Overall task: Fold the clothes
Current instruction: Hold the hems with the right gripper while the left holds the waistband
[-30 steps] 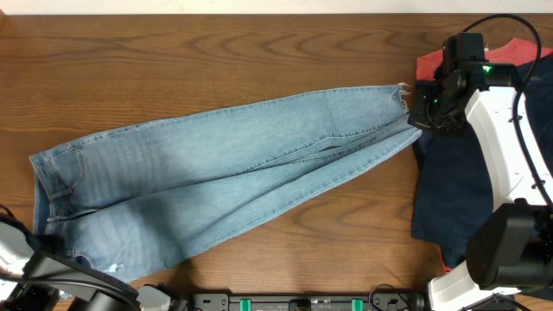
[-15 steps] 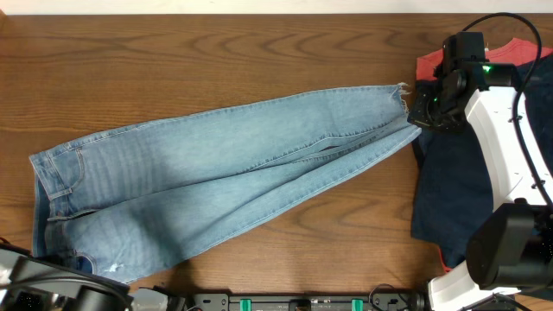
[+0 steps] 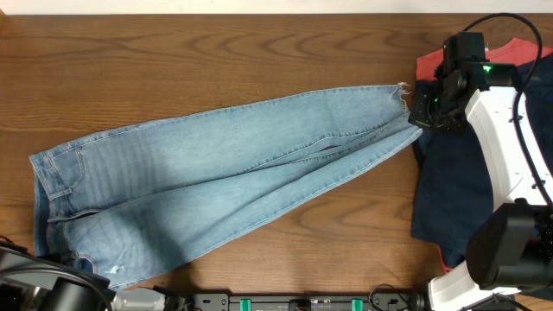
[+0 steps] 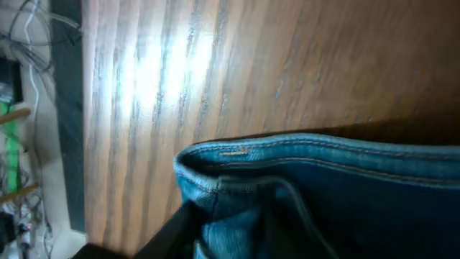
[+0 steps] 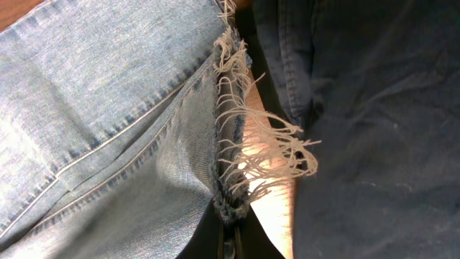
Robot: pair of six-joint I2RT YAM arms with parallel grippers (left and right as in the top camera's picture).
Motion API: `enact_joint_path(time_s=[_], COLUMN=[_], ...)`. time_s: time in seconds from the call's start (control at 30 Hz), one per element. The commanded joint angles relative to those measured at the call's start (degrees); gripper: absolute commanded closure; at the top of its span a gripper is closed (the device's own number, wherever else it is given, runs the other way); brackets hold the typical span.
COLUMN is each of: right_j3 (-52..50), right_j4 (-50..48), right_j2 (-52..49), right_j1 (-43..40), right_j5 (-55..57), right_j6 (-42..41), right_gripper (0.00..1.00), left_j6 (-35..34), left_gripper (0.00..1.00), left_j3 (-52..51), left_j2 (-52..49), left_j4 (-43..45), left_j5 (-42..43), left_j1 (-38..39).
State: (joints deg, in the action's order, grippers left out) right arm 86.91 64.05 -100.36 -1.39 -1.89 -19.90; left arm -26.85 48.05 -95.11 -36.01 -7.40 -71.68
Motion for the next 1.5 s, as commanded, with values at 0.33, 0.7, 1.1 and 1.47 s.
enact_joint_path(time_s=[0.33,0.7,1.1,1.47], right_j3=[0.37,0.37,0.37,0.37], right_j4=[-1.18,-8.37,-12.41,-11.56], right_j2=[0.35,0.35,0.35,0.35], right_j1=[-1.27,-1.62,-1.77,-1.77], right_j5=[1.53,-1.57,-2.25,-2.23], right_j6=[2.40,4.50,4.09,4.09], right_gripper=[0.99,0.99,0.99,0.99], left_j6=[0.55,0.81,2.56,6.03], left_gripper=[0.94,0.93,0.61,0.61], left_j3=[4.39,6.03,5.25,3.17], left_j2=[4.85,16.02,15.34,4.90], left_j4=[-8.39,-10.73,-9.51,-5.99], left_j5=[7.06,15.10,9.38,9.84], left_j1=[-0.35,2.19,5.44,1.73])
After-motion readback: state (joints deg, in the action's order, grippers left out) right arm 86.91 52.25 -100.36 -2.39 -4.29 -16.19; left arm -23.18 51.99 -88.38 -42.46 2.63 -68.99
